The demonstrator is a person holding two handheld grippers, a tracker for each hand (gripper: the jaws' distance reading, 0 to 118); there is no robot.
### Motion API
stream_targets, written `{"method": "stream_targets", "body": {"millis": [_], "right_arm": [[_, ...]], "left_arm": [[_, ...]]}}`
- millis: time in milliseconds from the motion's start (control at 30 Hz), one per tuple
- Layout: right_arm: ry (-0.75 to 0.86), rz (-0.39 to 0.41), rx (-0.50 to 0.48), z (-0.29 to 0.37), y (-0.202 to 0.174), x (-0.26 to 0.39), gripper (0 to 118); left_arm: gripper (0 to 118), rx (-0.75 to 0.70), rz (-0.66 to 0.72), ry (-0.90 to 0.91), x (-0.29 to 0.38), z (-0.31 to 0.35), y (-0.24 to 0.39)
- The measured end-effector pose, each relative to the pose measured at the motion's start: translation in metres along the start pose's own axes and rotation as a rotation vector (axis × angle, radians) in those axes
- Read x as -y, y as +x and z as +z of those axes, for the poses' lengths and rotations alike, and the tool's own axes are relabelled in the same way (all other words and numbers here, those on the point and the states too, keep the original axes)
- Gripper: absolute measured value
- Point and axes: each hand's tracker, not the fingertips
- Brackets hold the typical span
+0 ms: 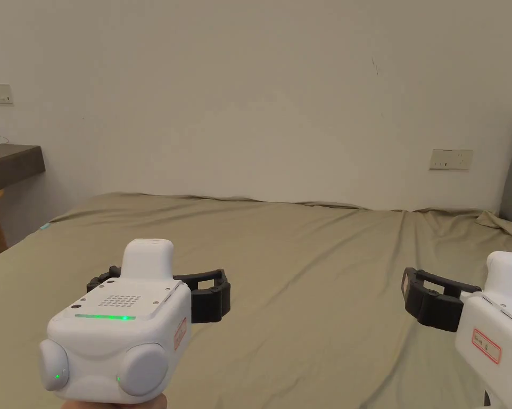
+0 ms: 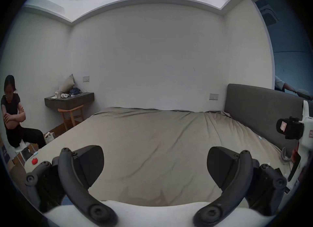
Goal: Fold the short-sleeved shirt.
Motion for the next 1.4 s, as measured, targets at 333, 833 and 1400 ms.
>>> {"method": "stream_targets", "body": {"millis": [333, 833, 1400], "right_arm": [[-0.023, -0.042, -0.009, 0.005, 0.004, 0.014, 118], [-0.041, 0.049, 0.034, 0.001, -0.016, 0.016, 118], [-0.189, -0.100, 0.027, -0.006, -0.012, 0.006, 118]], "left_arm": [[118, -0.002, 0.060, -0.002, 0.006, 0.002, -0.005], [118, 0.028, 0.016, -0.003, 0.011, 0.005, 0.007], [118, 0.025, 0.003, -0.050, 0.020, 0.006, 0.016]]}}
